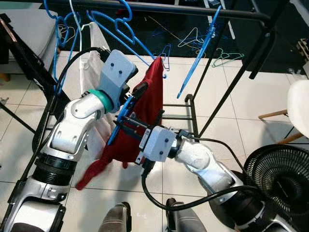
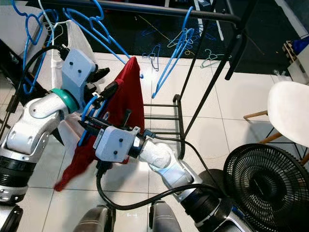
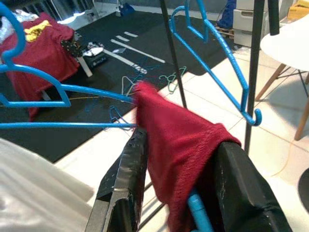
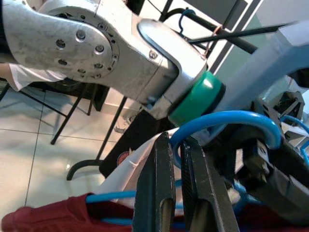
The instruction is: Hang hanger
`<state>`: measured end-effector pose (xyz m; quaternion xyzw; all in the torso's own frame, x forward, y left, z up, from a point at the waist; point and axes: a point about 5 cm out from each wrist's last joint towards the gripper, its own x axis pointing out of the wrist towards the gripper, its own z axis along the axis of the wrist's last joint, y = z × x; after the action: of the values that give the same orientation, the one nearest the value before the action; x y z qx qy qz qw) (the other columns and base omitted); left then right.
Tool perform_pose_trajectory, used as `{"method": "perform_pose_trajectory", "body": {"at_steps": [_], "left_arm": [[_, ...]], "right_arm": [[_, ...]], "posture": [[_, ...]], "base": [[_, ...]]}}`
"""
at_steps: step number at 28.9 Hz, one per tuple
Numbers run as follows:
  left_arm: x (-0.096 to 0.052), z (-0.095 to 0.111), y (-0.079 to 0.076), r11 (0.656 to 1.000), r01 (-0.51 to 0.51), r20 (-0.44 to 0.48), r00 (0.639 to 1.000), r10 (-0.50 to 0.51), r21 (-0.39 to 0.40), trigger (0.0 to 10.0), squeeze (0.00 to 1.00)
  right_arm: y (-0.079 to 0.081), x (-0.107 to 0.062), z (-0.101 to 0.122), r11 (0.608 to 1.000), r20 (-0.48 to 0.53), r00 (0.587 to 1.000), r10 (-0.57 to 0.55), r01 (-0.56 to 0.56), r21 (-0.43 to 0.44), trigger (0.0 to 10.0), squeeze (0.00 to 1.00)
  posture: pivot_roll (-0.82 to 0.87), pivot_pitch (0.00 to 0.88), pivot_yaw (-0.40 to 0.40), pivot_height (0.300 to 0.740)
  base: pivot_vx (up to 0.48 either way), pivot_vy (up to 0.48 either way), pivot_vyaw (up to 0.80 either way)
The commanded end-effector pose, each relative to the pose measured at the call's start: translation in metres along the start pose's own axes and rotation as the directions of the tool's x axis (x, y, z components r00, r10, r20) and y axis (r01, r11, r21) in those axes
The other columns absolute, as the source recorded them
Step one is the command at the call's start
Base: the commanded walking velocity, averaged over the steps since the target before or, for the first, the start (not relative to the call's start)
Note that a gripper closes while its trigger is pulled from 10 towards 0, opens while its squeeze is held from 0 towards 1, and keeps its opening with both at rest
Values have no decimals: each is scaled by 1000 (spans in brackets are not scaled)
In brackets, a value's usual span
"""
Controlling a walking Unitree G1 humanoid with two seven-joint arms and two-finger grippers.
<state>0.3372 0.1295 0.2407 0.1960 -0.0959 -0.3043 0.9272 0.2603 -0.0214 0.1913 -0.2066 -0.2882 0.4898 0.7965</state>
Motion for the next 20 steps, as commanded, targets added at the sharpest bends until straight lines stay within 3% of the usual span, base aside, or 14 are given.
{"method": "perform_pose_trajectory", "body": {"at_steps": [1,5,7,8,9,10,12,14,16,20], "left_arm": [[-14,-24,16,998,-58,-112,992,57,-11,10000,0],[-15,-28,21,995,-96,-140,985,95,2,10000,0],[-15,-31,25,986,-131,-180,972,149,105,10000,0],[-15,-31,25,986,-131,-180,972,149,105,10000,0],[-15,-31,22,981,-120,-180,973,147,150,10000,0],[-15,-29,15,981,-44,-165,983,76,190,10000,0],[-16,-27,9,979,11,-153,988,20,204,10000,0],[-15,-23,1,980,63,-123,992,-40,190,10000,0],[-11,-20,-1,993,35,-96,995,-24,117,10000,0],[-8,-22,-2,995,19,-102,995,-9,98,10000,0]], "right_arm": [[-21,-9,5,994,7,995,-104,104,-30,0,0],[-22,-9,5,994,3,994,-105,105,-29,0,0],[-22,-10,2,994,-9,994,-106,106,-30,0,0],[-22,-10,2,994,-9,994,-106,106,-30,0,0],[-22,-10,1,994,-17,994,-105,105,-32,0,0],[-21,-11,-1,994,-27,994,-105,104,-31,0,0],[-21,-11,-2,994,-34,994,-104,103,-31,0,0],[-21,-12,-4,994,-42,993,-106,105,-29,0,0],[-21,-12,-4,993,-43,993,-114,113,-28,0,0],[-23,-12,-3,991,-40,991,-129,128,-30,0,0]], "posture": [[-50,140,74,733],[-50,140,74,733],[-51,140,75,733],[-51,140,75,733],[-54,141,74,733],[-54,141,74,733],[-54,141,74,733],[-54,141,74,733],[-54,141,74,733],[-57,134,73,733]], "base": [[0,0,0],[0,0,0],[0,0,0],[0,0,0],[0,0,0],[0,0,0],[0,0,0],[0,0,0],[0,0,0],[0,0,0]]}}
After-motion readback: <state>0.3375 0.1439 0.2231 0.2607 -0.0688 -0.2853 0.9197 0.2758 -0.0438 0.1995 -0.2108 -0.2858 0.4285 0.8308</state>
